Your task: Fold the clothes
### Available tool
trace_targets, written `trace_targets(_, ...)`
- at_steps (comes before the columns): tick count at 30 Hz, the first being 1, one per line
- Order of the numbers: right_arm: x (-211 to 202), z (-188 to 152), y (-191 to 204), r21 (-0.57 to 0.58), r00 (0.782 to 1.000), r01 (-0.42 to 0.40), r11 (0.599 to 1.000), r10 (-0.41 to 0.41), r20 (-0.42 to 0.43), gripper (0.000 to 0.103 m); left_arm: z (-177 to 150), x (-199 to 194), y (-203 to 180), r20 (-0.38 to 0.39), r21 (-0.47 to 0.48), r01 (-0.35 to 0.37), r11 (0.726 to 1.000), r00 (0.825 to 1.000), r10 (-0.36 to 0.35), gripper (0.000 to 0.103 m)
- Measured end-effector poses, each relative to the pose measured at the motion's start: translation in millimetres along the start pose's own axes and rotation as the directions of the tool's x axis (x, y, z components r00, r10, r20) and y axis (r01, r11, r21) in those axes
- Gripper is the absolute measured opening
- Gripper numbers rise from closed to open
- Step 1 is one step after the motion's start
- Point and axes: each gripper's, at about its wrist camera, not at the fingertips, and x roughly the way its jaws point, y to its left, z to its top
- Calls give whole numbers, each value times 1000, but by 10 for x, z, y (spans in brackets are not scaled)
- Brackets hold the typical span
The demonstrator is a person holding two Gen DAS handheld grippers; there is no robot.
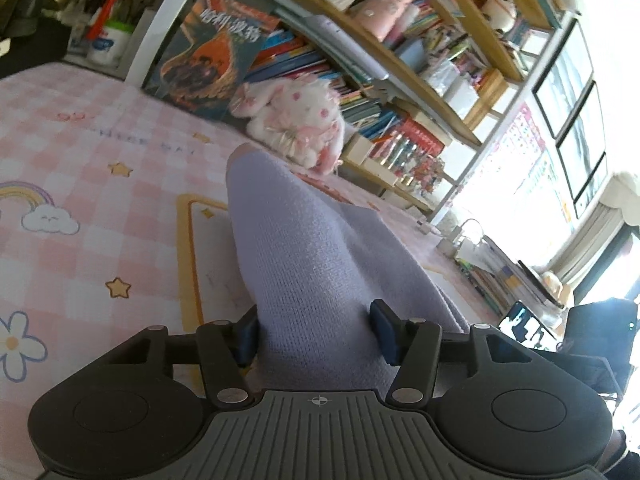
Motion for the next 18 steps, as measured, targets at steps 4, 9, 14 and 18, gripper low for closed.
trace_targets(4, -97, 1, 45, -35, 1000, -3, 999, 4, 24, 33, 14, -39, -57, 11, 17, 10, 1000, 1000, -10, 55)
trace_targets(9, -188, 25, 99, -70, 999, 5, 998, -1, 45, 33, 31, -88, -128, 25, 39, 21, 999, 999, -22, 55)
trace_targets(14, -253, 45, 132, -79, 998, 8, 997, -3, 62, 33, 53, -115, -181, 33, 54, 23, 998, 999, -25, 55)
trace_targets(18, -279, 44, 139, -81, 998, 6, 997, -1, 70, 33, 59, -125, -203, 36, 59, 21, 998, 999, -24, 55)
